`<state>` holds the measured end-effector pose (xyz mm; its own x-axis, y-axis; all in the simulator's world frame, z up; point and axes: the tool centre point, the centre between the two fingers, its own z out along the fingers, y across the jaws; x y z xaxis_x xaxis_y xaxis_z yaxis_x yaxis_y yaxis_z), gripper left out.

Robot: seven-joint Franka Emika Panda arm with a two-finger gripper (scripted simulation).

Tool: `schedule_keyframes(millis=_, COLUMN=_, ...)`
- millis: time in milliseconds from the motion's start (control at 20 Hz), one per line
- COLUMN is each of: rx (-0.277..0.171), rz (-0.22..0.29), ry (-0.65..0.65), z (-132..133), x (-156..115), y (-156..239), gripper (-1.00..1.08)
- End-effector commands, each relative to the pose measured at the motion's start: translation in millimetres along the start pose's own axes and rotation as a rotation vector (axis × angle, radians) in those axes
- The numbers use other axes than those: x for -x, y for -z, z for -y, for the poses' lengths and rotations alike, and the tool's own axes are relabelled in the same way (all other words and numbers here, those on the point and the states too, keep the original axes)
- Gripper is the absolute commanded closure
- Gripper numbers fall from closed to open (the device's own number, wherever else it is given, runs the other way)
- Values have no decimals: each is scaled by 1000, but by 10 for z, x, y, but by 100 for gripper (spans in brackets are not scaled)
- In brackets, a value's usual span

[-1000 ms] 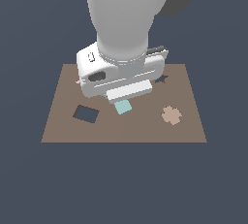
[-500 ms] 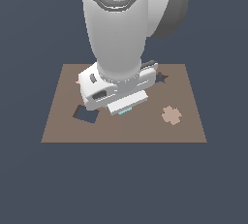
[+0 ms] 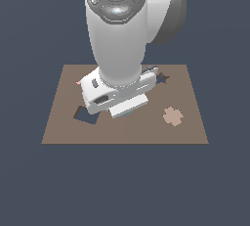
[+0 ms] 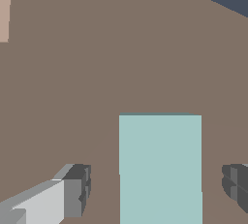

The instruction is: Insert a designated object into the corresponding slot on a board.

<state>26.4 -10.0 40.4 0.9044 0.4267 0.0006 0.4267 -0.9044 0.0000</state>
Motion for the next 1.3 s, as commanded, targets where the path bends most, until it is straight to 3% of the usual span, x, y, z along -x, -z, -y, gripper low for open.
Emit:
schedule_keyframes(millis=0, rx=0, rz=1, ry=2, z=1, x=1, y=-74, gripper=-92)
schedule_keyframes(millis=150, rx=0, rz=1, ry=2, z=0, x=1, y=-106, gripper=-92)
schedule_keyframes(millis=200, rx=0, rz=1, ry=2, z=0, x=1, y=-106, gripper=108)
schedule_keyframes(millis=1250, rx=0, rz=0, ry=64, z=-71, x=48, y=-94, gripper=108)
